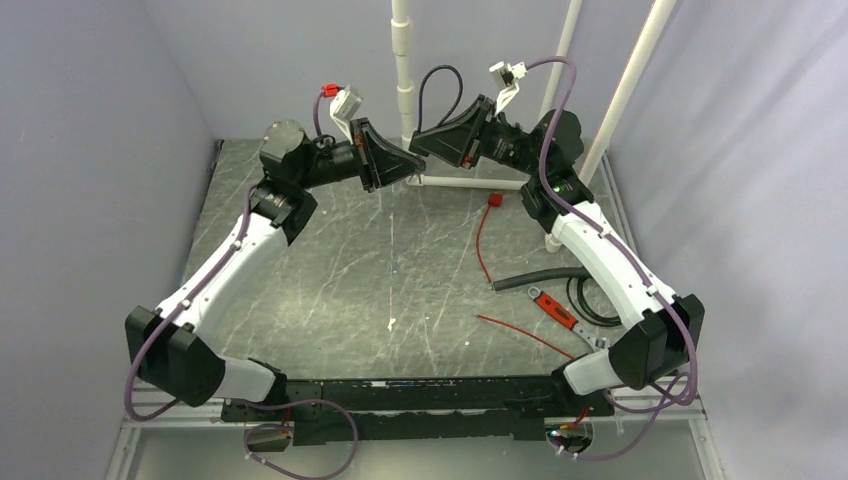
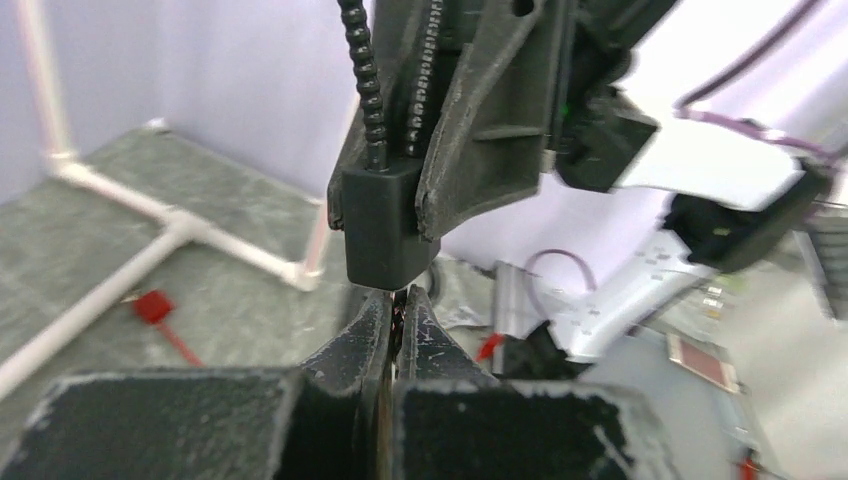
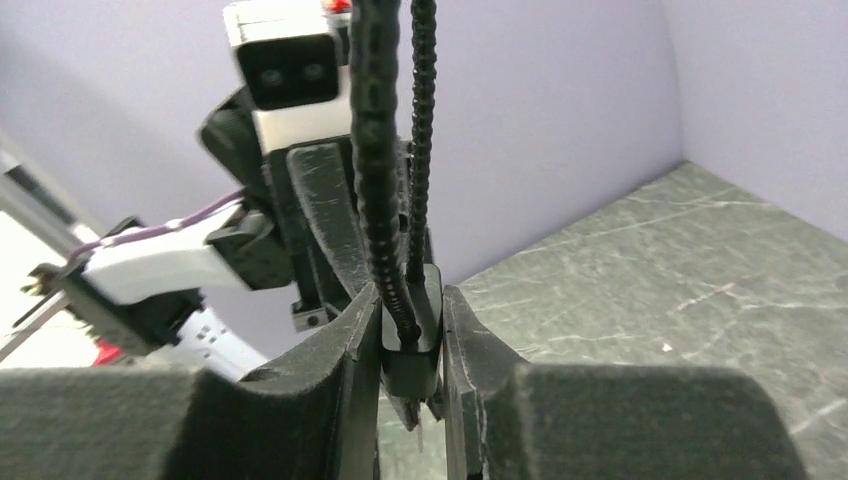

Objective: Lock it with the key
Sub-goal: Remove the key from the lock, then place the lock at the center of the board.

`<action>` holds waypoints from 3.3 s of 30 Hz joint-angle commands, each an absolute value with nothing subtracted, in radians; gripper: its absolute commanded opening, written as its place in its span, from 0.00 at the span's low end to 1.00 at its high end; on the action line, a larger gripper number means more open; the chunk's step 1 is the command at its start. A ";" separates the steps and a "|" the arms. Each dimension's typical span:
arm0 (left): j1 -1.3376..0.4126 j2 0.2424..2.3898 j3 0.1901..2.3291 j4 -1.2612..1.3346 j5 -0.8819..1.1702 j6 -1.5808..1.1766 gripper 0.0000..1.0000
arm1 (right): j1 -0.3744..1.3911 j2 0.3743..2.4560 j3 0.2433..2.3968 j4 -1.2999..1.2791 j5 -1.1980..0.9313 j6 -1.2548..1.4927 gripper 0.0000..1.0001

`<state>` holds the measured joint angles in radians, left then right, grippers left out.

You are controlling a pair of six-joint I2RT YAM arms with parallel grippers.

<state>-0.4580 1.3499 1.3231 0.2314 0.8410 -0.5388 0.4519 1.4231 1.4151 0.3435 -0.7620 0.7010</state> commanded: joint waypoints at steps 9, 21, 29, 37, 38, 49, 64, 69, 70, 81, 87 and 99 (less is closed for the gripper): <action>-0.501 1.496 1.223 0.923 1.357 -1.236 0.00 | 0.401 1.416 1.501 0.838 -0.955 0.955 0.00; -0.494 1.306 1.185 0.131 1.022 -0.539 0.00 | 0.407 1.298 1.361 0.604 -0.518 0.763 0.00; -0.410 1.229 1.098 0.072 1.038 -0.541 0.00 | 0.413 1.377 1.404 0.526 -0.706 0.784 0.00; 0.009 1.186 1.023 -0.193 0.919 -0.580 0.00 | 0.562 1.464 1.308 0.135 -0.710 0.508 0.00; 0.060 1.205 1.044 -0.265 0.898 -0.540 0.00 | 0.582 1.498 1.318 0.112 -0.701 0.501 0.00; 0.270 1.431 1.191 -0.534 0.825 -0.281 0.00 | 0.660 2.053 1.651 0.127 -0.527 0.616 0.00; 0.279 1.448 1.123 -0.452 0.802 -0.264 0.00 | 0.670 2.514 2.086 0.081 -0.408 0.516 0.04; 0.279 1.496 1.154 -0.436 0.794 -0.263 0.00 | 0.668 2.585 2.164 0.091 -0.394 0.472 0.07; 0.279 1.504 1.156 -0.428 0.799 -0.269 0.00 | 0.666 2.596 2.172 0.093 -0.389 0.468 0.08; 0.279 1.603 1.221 -0.320 0.784 -0.296 0.00 | 0.655 2.488 2.107 0.062 -0.330 0.396 0.64; 0.238 1.748 1.348 -0.238 0.739 -0.326 0.00 | 0.650 2.276 1.887 0.043 -0.349 0.341 0.75; 0.038 2.126 1.697 -0.309 0.579 -0.291 0.00 | 0.616 1.721 1.328 -0.062 -0.360 0.205 0.76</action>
<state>0.1017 2.0628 1.6119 -0.2840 0.6453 -0.3283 0.6353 1.8427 1.4284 0.0029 -0.3840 0.2695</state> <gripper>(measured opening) 0.024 0.757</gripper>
